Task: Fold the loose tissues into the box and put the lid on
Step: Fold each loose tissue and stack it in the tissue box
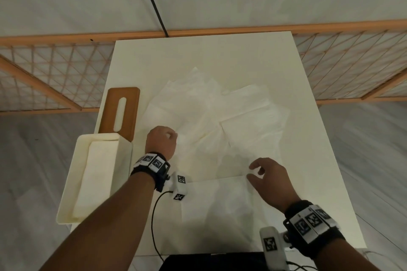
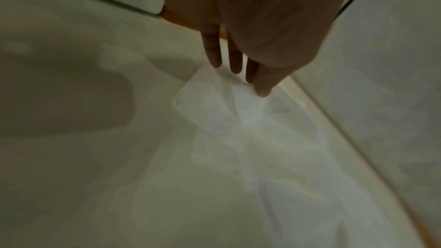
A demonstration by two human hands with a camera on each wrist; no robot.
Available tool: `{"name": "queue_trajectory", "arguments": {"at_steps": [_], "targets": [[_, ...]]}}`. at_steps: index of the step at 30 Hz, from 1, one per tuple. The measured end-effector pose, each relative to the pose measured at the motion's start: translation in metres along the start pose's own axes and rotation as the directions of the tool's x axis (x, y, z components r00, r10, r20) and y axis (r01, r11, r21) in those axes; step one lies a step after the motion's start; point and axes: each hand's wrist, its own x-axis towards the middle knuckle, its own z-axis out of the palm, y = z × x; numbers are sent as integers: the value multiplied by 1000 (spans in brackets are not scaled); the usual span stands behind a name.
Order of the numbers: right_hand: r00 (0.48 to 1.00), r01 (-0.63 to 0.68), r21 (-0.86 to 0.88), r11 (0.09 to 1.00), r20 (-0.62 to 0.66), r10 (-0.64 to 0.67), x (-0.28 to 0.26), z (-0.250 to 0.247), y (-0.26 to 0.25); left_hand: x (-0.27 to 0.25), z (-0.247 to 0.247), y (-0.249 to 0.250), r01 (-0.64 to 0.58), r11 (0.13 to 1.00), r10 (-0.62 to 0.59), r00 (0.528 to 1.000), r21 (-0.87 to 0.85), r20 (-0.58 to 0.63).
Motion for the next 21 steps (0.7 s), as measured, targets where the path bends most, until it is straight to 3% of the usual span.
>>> {"name": "queue_trajectory", "arguments": {"at_steps": [4, 7, 11, 14, 15, 17, 19, 21], "targets": [[996, 92, 73, 993, -17, -91, 12, -5, -21, -11, -30, 21, -108, 979, 100, 993, -175, -55], [963, 269, 82, 960, -12, -269, 25, -8, -53, -23, -61, 47, -182, 960, 214, 967, -213, 137], [865, 498, 5, 867, 64, -497, 33, -11, -106, -45, -94, 84, -212, 956, 281, 863, -204, 420], [817, 576, 36, 817, -68, -573, 32, -14, -129, -57, -115, 97, -146, 917, 324, 816, -372, 478], [842, 539, 100, 836, -91, -532, 31, -20, -133, -57, -124, 93, -107, 883, 333, 829, -457, 449], [935, 346, 291, 892, -25, -355, 29, -36, -138, -54, -143, 71, 3, 786, 305, 868, -618, 392], [973, 129, 506, 853, 100, -207, 27, -52, -139, -54, -150, 39, 163, 675, 234, 878, -719, 418], [980, -38, 635, 771, 173, -94, 25, -62, -134, -64, -139, 20, 315, 576, 194, 844, -754, 501]]}}
